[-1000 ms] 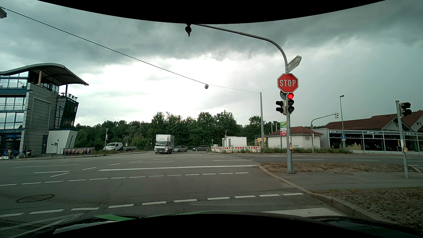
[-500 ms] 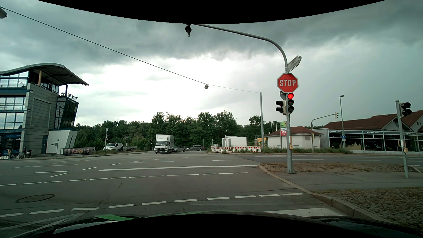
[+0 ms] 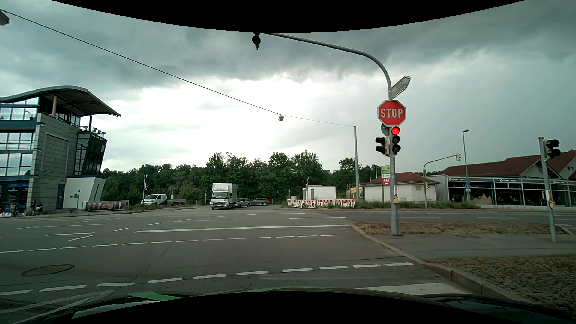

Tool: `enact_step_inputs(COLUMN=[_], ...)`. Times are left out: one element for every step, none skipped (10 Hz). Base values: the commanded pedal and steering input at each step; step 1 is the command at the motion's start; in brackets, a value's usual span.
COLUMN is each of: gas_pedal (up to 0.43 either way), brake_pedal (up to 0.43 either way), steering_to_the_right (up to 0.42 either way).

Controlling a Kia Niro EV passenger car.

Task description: Follow the waypoints while adhering to traffic rules and regulations

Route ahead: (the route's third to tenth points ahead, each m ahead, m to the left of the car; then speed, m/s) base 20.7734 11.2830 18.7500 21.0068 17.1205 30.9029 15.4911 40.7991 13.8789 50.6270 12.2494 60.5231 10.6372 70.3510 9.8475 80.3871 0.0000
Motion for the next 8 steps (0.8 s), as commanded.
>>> enact_step_inputs(gas_pedal=[0.000,0.000,0.000,0.000,0.000,0.000,0.000,0.000], brake_pedal=[0.329,0.323,0.323,0.329,0.323,0.329,0.329,0.329], steering_to_the_right=[-0.095,-0.095,-0.094,-0.095,-0.095,-0.095,-0.095,-0.095])
